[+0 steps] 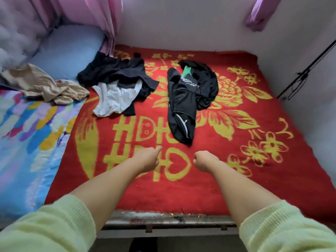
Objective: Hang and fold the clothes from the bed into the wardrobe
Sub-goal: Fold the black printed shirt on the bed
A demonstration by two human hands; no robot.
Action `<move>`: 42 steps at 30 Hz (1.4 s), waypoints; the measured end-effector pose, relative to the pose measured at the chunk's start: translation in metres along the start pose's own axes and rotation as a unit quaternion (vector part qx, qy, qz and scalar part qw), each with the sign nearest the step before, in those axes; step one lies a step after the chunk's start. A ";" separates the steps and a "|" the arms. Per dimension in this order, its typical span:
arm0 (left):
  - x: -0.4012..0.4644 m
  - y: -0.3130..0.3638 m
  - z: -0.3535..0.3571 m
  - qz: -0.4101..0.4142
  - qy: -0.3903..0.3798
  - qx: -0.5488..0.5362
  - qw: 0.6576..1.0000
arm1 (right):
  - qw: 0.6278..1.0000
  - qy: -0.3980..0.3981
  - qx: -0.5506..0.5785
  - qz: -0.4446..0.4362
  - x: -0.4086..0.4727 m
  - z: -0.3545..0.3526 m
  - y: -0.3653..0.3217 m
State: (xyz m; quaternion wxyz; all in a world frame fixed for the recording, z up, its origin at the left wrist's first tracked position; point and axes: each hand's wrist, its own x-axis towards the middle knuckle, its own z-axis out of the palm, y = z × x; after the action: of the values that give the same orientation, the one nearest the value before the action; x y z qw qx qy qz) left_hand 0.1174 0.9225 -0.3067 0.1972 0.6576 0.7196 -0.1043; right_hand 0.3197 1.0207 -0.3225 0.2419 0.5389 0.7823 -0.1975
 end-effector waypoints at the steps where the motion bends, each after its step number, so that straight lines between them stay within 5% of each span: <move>1: 0.016 -0.007 -0.003 0.005 -0.014 0.006 1.000 | 1.000 -0.002 0.012 -0.001 0.012 -0.005 -0.005; 17: 0.220 -0.006 0.022 0.059 -0.129 0.000 0.990 | 0.996 -0.061 0.064 0.004 0.181 0.000 0.033; 26: 0.370 -0.007 0.046 0.021 -0.047 0.015 0.999 | 0.995 -0.034 0.029 -0.089 0.289 0.035 0.038; 30: 0.427 -0.003 0.050 -0.025 -0.010 0.133 0.991 | 0.991 -0.069 0.008 -0.112 0.296 0.065 0.053; 35: 0.453 -0.008 0.051 -0.077 -0.003 0.244 0.967 | 0.991 -0.005 0.004 -0.130 0.305 0.073 0.065; 38: 0.444 -0.027 0.042 -0.114 -0.043 0.300 0.946 | 0.995 0.035 -0.006 -0.090 0.304 0.068 0.061; 42: 0.414 -0.075 0.040 -0.141 -0.105 0.304 0.936 | 0.997 -0.005 -0.032 -0.075 0.291 0.054 0.067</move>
State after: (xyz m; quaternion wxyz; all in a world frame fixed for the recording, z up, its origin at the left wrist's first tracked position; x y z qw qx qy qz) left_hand 0.0256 1.2729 -0.5252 0.0459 0.5629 0.7143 -0.4133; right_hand 0.3040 1.2305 -0.5417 0.2473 0.4694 0.8254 -0.1926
